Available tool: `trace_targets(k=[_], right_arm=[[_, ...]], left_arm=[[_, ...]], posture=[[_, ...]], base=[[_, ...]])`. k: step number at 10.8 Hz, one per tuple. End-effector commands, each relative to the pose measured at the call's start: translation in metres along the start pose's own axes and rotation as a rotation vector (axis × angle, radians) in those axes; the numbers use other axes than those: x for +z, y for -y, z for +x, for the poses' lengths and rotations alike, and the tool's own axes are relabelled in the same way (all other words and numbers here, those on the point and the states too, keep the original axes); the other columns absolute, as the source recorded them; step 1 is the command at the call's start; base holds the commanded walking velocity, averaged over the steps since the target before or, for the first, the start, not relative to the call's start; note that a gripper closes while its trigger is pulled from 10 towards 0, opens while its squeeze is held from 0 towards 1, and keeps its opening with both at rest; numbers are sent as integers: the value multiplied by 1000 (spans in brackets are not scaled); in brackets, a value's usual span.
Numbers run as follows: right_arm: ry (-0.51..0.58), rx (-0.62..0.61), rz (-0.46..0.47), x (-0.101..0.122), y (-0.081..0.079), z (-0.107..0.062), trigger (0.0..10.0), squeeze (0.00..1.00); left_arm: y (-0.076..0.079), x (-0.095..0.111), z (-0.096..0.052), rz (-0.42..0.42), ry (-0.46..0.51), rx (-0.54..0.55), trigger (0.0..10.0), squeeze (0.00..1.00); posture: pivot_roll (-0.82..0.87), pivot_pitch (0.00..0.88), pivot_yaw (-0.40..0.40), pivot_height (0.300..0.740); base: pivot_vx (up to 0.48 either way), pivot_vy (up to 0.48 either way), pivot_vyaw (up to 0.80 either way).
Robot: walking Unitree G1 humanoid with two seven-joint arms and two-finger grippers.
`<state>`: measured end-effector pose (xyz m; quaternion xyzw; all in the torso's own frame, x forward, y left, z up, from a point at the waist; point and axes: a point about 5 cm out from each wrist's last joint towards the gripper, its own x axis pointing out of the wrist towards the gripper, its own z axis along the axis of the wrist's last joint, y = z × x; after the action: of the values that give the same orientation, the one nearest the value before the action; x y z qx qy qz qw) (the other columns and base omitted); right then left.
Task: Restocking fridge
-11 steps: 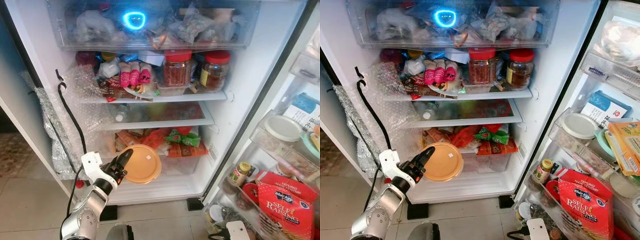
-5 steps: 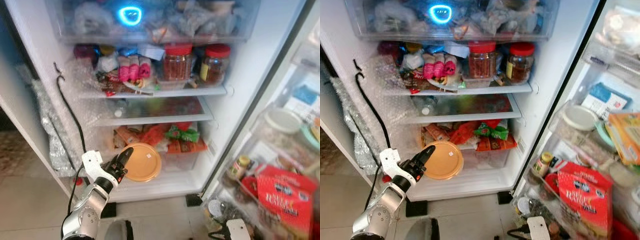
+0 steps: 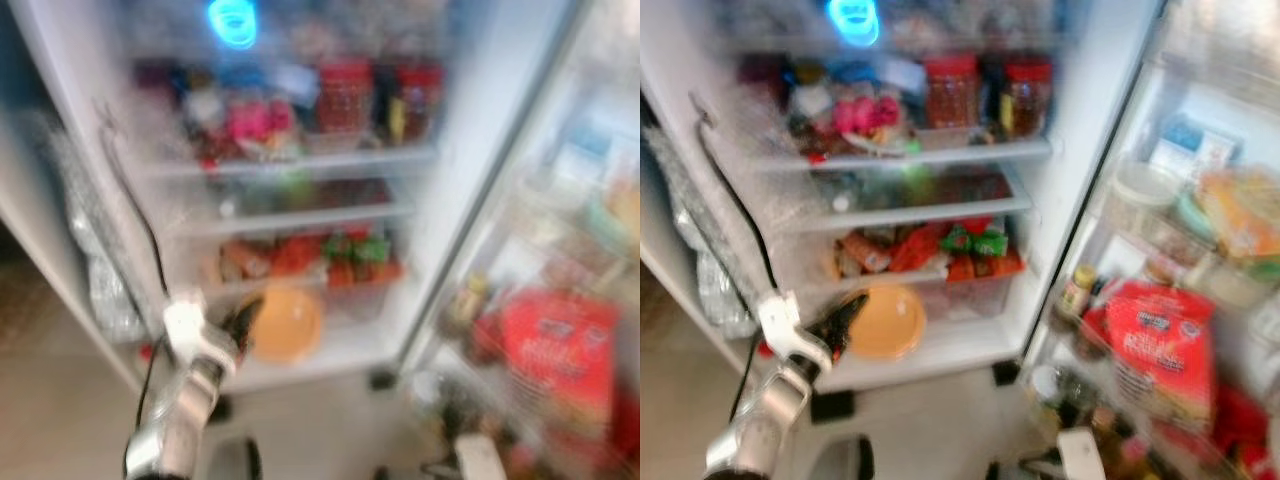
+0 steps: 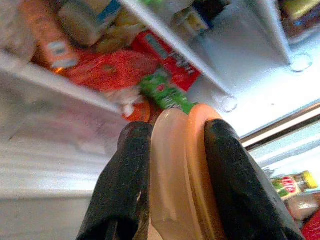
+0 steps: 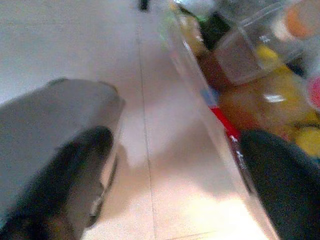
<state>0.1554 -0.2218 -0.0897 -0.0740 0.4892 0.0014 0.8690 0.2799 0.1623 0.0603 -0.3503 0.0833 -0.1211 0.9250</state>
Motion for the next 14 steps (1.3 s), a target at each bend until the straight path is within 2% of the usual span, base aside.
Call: trace_targets(k=[1,9,14], right_arm=[[-25,16,2,-6,-5,0,10000,0],[-22,19,-1,-5,-5,0,10000,0],[-26,31,0,-5,-6,0,10000,0]], left_arm=[[5,6,4,20,15,-18,10000,0],[5,6,4,18,24,-21,10000,0],[6,8,6,16,30,-25,10000,0]], posture=[[-96,0,-44,628],[-96,0,-44,628],[-98,0,-41,628]], base=[[247,0,0],[243,0,0],[0,0,0]])
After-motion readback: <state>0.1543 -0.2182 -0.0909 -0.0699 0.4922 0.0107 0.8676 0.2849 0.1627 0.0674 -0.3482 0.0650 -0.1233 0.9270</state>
